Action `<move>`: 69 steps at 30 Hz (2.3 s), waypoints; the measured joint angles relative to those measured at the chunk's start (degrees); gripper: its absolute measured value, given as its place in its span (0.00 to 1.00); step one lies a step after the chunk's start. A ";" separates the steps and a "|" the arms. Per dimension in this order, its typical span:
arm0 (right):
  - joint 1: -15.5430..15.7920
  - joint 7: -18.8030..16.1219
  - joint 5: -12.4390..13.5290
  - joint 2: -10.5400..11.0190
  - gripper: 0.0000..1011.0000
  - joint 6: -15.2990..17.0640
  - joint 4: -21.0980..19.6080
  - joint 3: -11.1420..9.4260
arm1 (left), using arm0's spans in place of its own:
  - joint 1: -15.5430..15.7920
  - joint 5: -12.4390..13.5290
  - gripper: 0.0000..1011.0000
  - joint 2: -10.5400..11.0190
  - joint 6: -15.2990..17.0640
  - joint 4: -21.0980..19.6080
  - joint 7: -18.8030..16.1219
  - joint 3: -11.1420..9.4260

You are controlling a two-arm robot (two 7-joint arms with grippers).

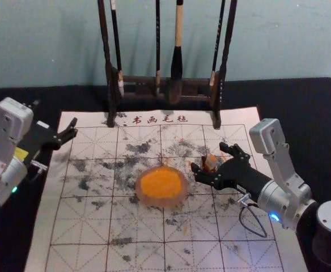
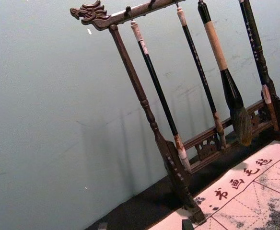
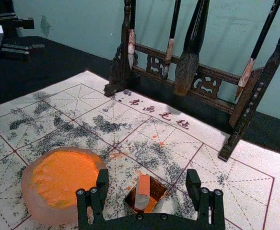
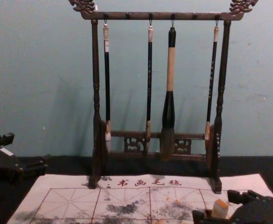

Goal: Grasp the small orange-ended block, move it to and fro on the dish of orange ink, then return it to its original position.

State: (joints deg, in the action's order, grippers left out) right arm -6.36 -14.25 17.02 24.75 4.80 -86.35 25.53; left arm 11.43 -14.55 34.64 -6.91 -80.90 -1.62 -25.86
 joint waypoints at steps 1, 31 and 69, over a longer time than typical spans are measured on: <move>0.00 0.00 0.01 0.01 0.99 -0.01 0.00 0.01 | 0.00 0.00 0.99 0.00 0.00 0.00 0.00 0.00; -0.04 0.07 0.30 0.10 0.38 -0.29 0.12 0.18 | 0.00 0.00 0.99 0.00 0.00 0.00 0.00 0.00; -5.88 -9.70 1.44 0.68 0.11 3.82 -5.54 -4.82 | 0.00 0.00 0.99 0.00 0.00 0.00 0.00 0.00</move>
State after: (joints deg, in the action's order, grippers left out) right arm -12.23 -23.95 18.46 25.44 8.62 -91.89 20.71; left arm 11.43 -14.55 34.64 -6.91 -80.90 -1.62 -25.86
